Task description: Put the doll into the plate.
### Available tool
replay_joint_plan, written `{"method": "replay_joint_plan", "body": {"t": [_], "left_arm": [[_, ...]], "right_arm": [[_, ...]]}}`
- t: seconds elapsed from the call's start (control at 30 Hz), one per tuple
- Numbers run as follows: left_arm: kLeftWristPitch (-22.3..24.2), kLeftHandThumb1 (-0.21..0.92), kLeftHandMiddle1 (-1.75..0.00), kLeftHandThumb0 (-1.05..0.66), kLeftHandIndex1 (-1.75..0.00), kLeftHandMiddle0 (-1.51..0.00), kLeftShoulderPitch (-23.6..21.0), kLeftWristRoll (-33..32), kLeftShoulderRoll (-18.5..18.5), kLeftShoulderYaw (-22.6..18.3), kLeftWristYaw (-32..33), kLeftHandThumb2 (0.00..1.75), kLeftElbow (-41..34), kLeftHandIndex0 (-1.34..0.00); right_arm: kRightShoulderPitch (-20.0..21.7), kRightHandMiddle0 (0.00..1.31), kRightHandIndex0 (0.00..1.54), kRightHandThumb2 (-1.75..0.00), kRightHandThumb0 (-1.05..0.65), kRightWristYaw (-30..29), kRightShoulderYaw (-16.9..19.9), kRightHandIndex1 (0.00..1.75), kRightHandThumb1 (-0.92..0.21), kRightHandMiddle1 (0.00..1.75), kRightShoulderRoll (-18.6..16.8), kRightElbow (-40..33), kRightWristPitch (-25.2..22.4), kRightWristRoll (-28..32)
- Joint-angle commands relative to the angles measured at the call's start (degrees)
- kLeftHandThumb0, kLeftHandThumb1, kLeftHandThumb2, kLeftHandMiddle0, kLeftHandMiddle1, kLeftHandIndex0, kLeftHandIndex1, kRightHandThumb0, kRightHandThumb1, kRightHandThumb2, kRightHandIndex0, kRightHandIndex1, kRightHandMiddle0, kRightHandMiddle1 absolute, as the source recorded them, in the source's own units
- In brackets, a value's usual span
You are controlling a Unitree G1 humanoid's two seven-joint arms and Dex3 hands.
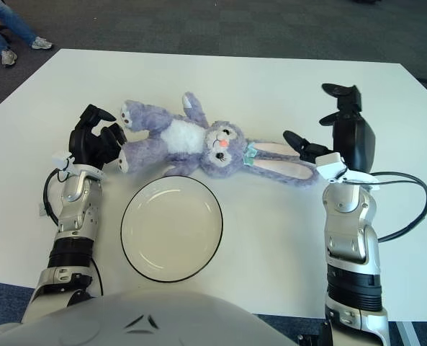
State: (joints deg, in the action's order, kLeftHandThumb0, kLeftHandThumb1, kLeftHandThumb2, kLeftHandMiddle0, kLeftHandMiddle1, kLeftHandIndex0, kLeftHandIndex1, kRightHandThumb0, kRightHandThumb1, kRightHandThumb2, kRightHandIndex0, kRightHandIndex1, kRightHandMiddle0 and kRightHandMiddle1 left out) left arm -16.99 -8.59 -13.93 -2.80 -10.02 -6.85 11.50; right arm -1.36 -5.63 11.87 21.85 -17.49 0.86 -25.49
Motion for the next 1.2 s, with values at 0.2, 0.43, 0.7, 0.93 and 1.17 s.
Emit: {"method": "replay_joint_plan", "body": {"t": [0.2, 0.43, 0.7, 0.93, 1.17], "left_arm": [[-0.18, 0.41, -1.75, -0.45, -1.75, -1.07, 4.26, 0.31, -1.34, 0.35, 0.34, 1.2, 3.05, -0.54], [-0.4, 0.41, -1.75, -0.45, -1.75, -1.07, 4.27, 0.45, -1.29, 0.43, 0.13, 1.2, 3.14, -0.54], [-0.66, 0.4, -1.75, -0.45, -1.75, -1.07, 4.42, 0.98, -1.35, 0.46, 0.32, 1.21, 3.07, -0.54], [-0.33, 0.4, -1.75, -0.45, -1.75, -1.08, 4.36, 1.01, -1.28, 0.31, 0.27, 1.22, 2.9, -0.55], [-0.06, 0.39, -1.75, -0.46, -1.75, -1.09, 4.32, 1.18, -1.21, 0.32, 0.48, 1.23, 2.84, -0.55]], "right_arm": [[-2.02, 0.0, 0.04, -0.52, -0.91, 6.54, -5.61, 0.78, -0.71, 0.79, 2.38, -3.5, 7.7, 2.3], [-3.3, 0.0, 0.0, -0.5, -0.9, 14.28, -5.14, 0.49, -0.74, 0.84, 4.43, -7.87, 3.55, 3.03], [-3.84, 0.0, 0.0, -0.44, -0.94, 17.98, -5.34, 0.3, -0.83, 0.75, 6.43, -9.67, 1.81, 0.79], [-4.21, 0.0, 0.0, -0.52, -1.03, 18.16, -6.05, 0.19, -0.91, 0.42, 7.2, -10.26, 2.15, -3.07], [-4.22, 0.0, 0.0, -0.5, -1.05, 19.0, -6.84, 0.08, -0.92, 0.15, 7.08, -11.0, 1.66, -4.84]]}}
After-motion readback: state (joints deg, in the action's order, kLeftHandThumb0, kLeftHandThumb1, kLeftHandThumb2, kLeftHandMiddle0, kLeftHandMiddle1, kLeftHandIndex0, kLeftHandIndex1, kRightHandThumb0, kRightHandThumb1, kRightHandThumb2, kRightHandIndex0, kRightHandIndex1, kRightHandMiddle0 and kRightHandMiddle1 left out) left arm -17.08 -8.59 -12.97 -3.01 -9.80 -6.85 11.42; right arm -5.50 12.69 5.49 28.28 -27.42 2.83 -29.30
